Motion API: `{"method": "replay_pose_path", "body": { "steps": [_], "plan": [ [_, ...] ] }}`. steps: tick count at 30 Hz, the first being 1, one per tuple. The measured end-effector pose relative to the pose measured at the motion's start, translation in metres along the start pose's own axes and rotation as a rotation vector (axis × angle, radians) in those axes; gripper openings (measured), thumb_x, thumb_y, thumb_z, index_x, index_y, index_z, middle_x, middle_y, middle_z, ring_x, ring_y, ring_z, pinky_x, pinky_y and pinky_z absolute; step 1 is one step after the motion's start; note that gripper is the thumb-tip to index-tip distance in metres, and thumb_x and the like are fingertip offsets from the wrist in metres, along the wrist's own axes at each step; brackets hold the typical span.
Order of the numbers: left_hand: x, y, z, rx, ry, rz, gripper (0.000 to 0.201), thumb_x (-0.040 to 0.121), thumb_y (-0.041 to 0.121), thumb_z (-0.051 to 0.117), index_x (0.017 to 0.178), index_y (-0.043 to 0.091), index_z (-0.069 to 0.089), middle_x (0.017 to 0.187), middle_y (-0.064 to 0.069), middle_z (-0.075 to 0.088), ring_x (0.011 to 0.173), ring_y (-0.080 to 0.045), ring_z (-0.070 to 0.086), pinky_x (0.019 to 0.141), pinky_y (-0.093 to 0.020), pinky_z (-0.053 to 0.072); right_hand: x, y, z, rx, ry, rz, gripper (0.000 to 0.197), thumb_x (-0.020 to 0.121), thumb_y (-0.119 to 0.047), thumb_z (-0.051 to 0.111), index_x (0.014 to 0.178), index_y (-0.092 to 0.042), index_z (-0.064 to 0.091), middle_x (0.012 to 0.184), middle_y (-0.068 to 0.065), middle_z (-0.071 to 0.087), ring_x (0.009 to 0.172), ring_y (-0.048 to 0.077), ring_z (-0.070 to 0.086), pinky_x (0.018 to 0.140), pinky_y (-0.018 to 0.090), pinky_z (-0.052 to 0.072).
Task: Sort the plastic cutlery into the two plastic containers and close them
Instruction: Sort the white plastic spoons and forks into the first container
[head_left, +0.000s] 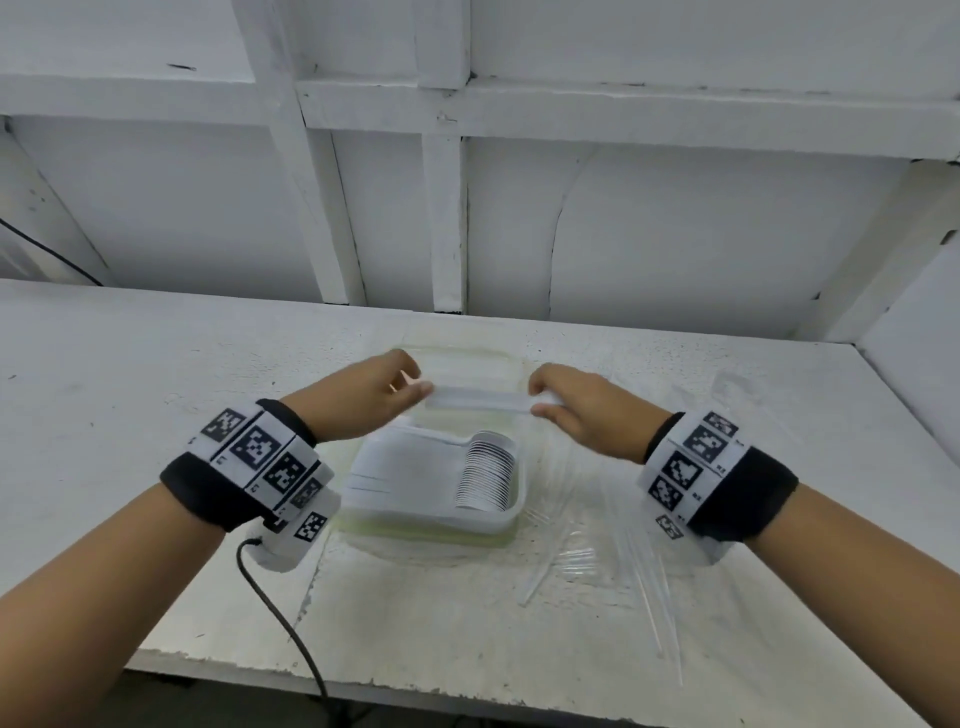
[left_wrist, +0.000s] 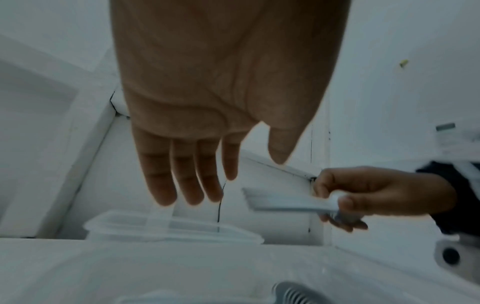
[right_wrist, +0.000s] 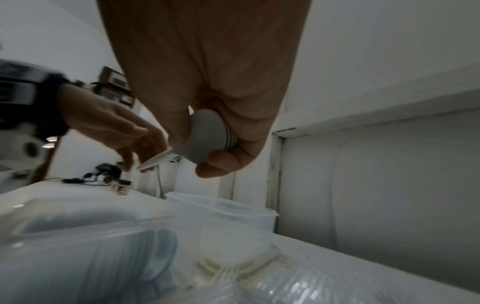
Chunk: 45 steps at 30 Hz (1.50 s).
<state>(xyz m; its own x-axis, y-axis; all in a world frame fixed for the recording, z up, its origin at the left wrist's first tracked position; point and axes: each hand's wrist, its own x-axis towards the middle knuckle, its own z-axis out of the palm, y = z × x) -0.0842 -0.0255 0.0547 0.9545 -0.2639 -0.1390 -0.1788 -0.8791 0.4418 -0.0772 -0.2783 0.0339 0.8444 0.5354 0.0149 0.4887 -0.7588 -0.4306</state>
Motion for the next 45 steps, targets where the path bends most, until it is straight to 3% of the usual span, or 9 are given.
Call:
{"method": "replay_pose_path", "body": {
  "steps": [2, 5, 8, 11, 18, 23, 27, 33, 45],
  "plan": [
    [0.001, -0.007, 0.004, 0.072, 0.051, 0.005, 0.023, 0.098, 0.030, 0.042, 0.099, 0.010, 0.053, 0.095, -0.002, 0.054, 0.089, -0.021, 0.054, 0.075, -0.026, 0.036, 0.005, 0.009, -0.003, 0.041, 0.060, 0.080, 0.026, 0.097, -0.020, 0.046, 0.117, -0.005, 0.048, 0.116, 0.009, 0.055, 0.100, 0.021, 0.052, 0.081, 0.024, 0.035],
    [0.010, -0.014, 0.025, 0.179, -0.077, 0.072, 0.026, 0.098, 0.018, 0.041, 0.112, 0.007, 0.060, 0.113, -0.007, 0.054, 0.107, -0.024, 0.054, 0.087, -0.023, 0.036, 0.012, 0.010, 0.000, 0.075, 0.083, 0.104, 0.026, 0.097, -0.021, 0.046, 0.117, -0.005, 0.048, 0.116, 0.008, 0.056, 0.103, 0.023, 0.052, 0.083, 0.025, 0.037],
    [0.018, -0.013, 0.045, 0.298, -0.236, 0.116, 0.041, 0.098, 0.009, 0.033, 0.138, 0.009, 0.043, 0.141, -0.008, 0.040, 0.128, -0.023, 0.042, 0.106, -0.026, 0.029, 0.019, 0.005, 0.008, 0.123, 0.077, 0.091, 0.025, 0.097, -0.020, 0.045, 0.117, -0.005, 0.048, 0.106, 0.003, 0.055, 0.093, 0.018, 0.051, 0.072, 0.016, 0.036],
    [0.024, -0.011, 0.056, 0.452, -0.322, 0.116, 0.046, 0.099, 0.010, 0.027, 0.145, 0.008, 0.030, 0.149, -0.010, 0.030, 0.132, -0.028, 0.036, 0.109, -0.037, 0.030, 0.023, 0.000, 0.014, 0.145, 0.083, 0.085, 0.025, 0.097, -0.020, 0.045, 0.116, -0.005, 0.047, 0.093, -0.006, 0.050, 0.078, 0.007, 0.045, 0.062, 0.008, 0.032],
    [0.030, -0.020, 0.064, 0.528, -0.237, 0.170, 0.039, 0.098, 0.012, 0.032, 0.134, 0.015, 0.048, 0.134, -0.008, 0.042, 0.120, -0.028, 0.043, 0.099, -0.037, 0.037, 0.031, -0.010, 0.028, 0.178, 0.074, 0.070, 0.025, 0.097, -0.020, 0.046, 0.117, -0.005, 0.048, 0.118, 0.011, 0.055, 0.107, 0.023, 0.051, 0.089, 0.028, 0.037],
    [0.026, -0.021, 0.066, 0.535, -0.134, 0.187, 0.038, 0.099, 0.020, 0.033, 0.131, 0.023, 0.053, 0.127, -0.005, 0.049, 0.121, -0.025, 0.044, 0.096, -0.035, 0.036, 0.041, -0.021, 0.038, 0.170, 0.017, 0.043, 0.025, 0.097, -0.020, 0.046, 0.115, -0.004, 0.047, 0.115, 0.012, 0.055, 0.099, 0.022, 0.051, 0.083, 0.028, 0.037],
    [0.022, -0.024, 0.067, 0.435, -0.091, 0.207, 0.037, 0.097, 0.015, 0.034, 0.124, 0.016, 0.060, 0.122, -0.008, 0.055, 0.116, -0.024, 0.048, 0.094, -0.031, 0.039, 0.047, -0.027, 0.051, 0.157, 0.009, 0.044, 0.025, 0.097, -0.021, 0.045, 0.117, -0.005, 0.046, 0.114, 0.011, 0.054, 0.090, 0.016, 0.044, 0.077, 0.024, 0.033],
    [0.010, -0.027, 0.069, 0.376, -0.086, 0.208, 0.033, 0.098, 0.017, 0.035, 0.115, 0.006, 0.061, 0.120, -0.009, 0.053, 0.103, -0.025, 0.055, 0.089, -0.030, 0.042, 0.047, -0.025, 0.067, 0.017, -0.004, 0.043, 0.026, 0.098, -0.021, 0.043, 0.119, -0.005, 0.045, 0.118, 0.013, 0.050, 0.095, 0.028, 0.054, 0.082, 0.035, 0.043],
    [0.017, -0.027, 0.079, 0.297, -0.030, 0.136, 0.033, 0.098, 0.012, 0.035, 0.116, 0.003, 0.061, 0.115, -0.014, 0.048, 0.101, -0.029, 0.050, 0.090, -0.032, 0.038, 0.048, -0.027, 0.074, -0.058, 0.052, 0.032, 0.028, 0.099, -0.022, 0.041, 0.120, -0.005, 0.045, 0.118, 0.014, 0.049, 0.089, 0.031, 0.055, 0.073, 0.034, 0.041]
  ]
}}
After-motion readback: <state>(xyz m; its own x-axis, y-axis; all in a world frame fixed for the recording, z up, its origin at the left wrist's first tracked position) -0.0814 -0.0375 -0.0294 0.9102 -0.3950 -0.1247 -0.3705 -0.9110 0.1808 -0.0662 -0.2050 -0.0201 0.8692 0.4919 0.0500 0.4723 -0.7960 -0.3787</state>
